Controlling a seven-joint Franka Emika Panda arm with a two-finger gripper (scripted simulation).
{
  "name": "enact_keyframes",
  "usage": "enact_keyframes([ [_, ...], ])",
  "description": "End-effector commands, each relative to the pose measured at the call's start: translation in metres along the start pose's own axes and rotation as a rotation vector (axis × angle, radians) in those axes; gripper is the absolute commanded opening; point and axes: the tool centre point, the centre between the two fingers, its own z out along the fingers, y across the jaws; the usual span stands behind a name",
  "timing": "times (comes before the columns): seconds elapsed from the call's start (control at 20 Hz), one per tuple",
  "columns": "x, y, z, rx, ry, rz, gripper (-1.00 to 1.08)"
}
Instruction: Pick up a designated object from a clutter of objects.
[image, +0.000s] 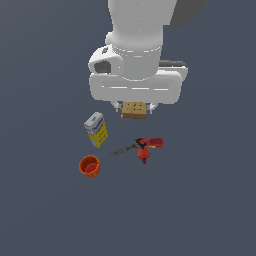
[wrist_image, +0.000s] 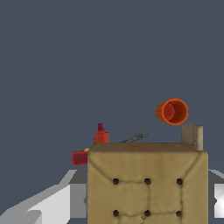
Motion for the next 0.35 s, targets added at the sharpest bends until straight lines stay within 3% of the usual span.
enact_keyframes([
  [0.0, -0.0025, 0.0033, -0.0114, 0.0, -0.001, 0.0, -1.0],
  [0.3, -0.0036, 0.0062, -0.0212, 0.0, -0.001, 0.0, -1.0],
])
